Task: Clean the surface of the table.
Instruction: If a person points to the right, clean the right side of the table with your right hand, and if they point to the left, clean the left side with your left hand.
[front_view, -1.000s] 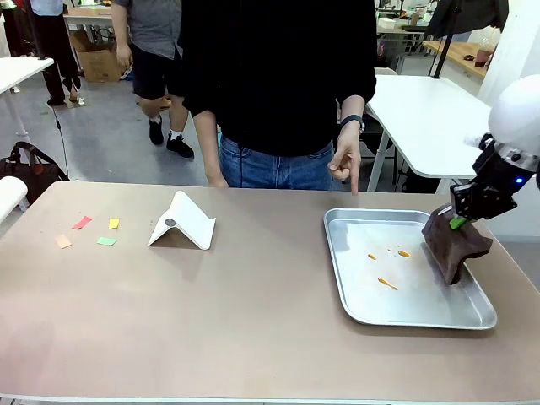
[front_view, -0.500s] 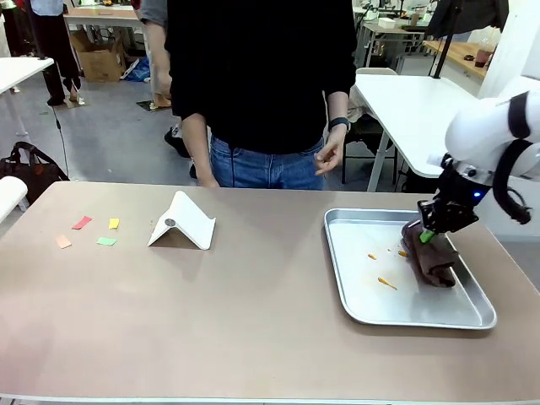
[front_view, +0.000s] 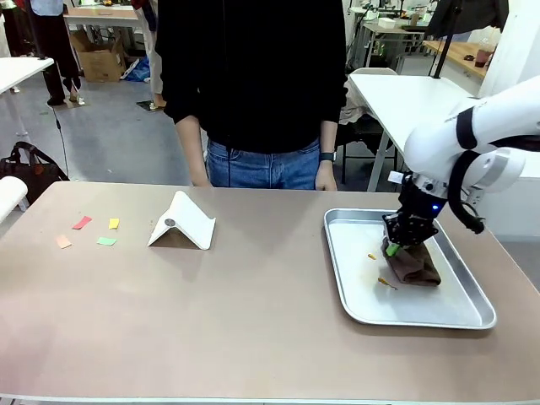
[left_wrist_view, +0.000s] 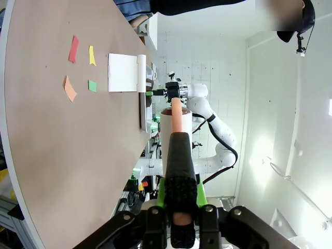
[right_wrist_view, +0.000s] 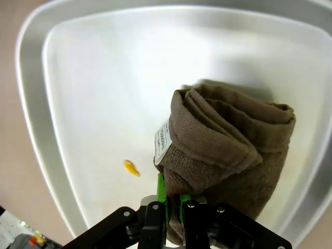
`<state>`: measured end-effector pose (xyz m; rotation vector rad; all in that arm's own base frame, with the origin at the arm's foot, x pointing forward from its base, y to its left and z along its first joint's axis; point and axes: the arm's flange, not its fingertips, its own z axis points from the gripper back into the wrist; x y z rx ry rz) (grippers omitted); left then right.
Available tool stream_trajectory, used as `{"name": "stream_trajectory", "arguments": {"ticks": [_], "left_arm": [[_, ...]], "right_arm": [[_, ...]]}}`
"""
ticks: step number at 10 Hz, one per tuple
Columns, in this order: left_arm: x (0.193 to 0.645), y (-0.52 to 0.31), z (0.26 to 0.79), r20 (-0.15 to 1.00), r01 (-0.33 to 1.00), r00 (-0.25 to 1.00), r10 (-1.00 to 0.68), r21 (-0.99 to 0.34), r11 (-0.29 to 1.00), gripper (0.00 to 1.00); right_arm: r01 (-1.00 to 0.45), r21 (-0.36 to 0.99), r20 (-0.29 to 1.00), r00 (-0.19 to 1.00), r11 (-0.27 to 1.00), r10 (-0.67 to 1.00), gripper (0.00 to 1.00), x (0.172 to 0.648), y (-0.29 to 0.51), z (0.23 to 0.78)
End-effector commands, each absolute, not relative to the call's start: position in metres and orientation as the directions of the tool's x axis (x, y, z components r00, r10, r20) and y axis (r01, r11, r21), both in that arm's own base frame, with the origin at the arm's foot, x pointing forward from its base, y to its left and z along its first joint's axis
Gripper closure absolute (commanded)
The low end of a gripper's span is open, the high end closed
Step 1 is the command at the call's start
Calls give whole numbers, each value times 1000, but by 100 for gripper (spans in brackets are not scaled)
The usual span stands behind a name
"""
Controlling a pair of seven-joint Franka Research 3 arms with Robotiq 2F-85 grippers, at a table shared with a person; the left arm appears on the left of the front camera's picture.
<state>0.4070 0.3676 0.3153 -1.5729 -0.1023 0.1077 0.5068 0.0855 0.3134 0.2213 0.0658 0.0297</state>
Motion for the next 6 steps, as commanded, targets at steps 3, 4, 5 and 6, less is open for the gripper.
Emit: {"name": "stream_trajectory", "arguments": {"ticks": [3, 4, 5, 6], "left_arm": [[404, 369, 321, 17, 20, 991, 133, -1000, -21, 100], [404, 369, 321, 17, 20, 991, 133, -1000, -21, 100], [404, 369, 321, 17, 20, 991, 133, -1000, -21, 100], [404, 369, 321, 17, 20, 991, 133, -1000, -21, 100]], "right_arm": [[-148, 303, -49, 984, 941, 171, 90, 504, 130, 314], [-170, 315, -37, 981, 934, 191, 90, 501, 140, 314], [-186, 305, -19, 979, 934, 201, 90, 499, 151, 314], [-203, 292, -13, 976, 935, 216, 90, 497, 157, 315]]}}
